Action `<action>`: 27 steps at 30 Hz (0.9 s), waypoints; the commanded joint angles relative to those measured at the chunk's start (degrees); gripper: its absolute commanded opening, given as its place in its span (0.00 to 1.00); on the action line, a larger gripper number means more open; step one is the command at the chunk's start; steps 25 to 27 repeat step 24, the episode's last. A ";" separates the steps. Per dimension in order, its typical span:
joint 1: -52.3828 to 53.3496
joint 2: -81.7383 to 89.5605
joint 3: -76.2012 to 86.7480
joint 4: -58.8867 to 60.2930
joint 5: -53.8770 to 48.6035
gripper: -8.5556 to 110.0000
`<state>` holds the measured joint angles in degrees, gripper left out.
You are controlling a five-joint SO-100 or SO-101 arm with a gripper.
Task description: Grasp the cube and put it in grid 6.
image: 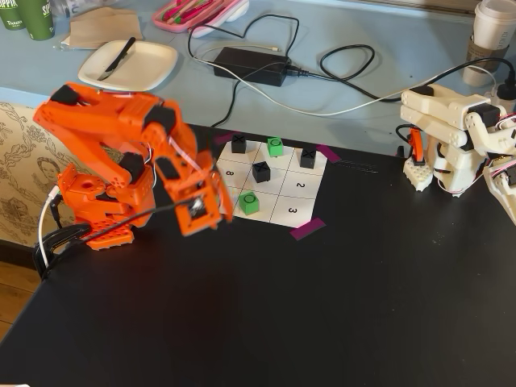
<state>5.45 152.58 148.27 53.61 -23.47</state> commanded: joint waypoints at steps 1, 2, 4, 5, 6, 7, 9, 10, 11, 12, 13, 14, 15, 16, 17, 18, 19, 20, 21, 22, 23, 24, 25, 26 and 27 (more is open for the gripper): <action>2.02 5.01 5.71 -3.87 2.55 0.07; 2.55 6.68 7.56 -4.22 3.25 0.07; 3.16 10.55 11.16 -4.66 4.22 0.07; 3.34 12.83 13.01 -4.75 4.48 0.07; 3.52 15.12 14.85 -4.83 4.92 0.07; 3.69 17.67 16.88 -4.83 5.19 0.07; 3.78 23.03 20.57 -4.22 5.71 0.07; 3.87 25.40 22.15 -3.78 6.06 0.07; 4.13 27.33 23.64 -3.34 6.33 0.07; 4.31 28.83 24.87 -3.25 6.59 0.07; 4.39 29.97 25.84 -3.08 6.94 0.07; 4.57 31.20 26.02 -2.37 7.56 0.07; 4.66 32.17 26.10 -1.76 8.17 0.07; 4.48 33.22 26.37 -1.05 8.88 0.07; 4.39 34.37 26.63 -0.44 9.67 0.07; 4.39 35.51 26.98 0.18 10.55 0.07; 4.57 36.56 27.25 0.79 11.43 0.07; 4.75 36.56 27.25 0.70 12.13 0.07; 4.92 36.56 27.33 0.53 12.66 0.07; 4.83 36.56 27.33 0.53 12.39 0.07; 4.75 36.56 27.33 0.53 12.22 0.07; 4.75 36.56 27.33 0.53 12.13 0.07; 4.75 36.56 27.33 0.53 12.13 0.07; 4.75 36.56 27.33 0.53 12.13 0.07; 4.75 36.56 27.33 0.53 12.13 0.07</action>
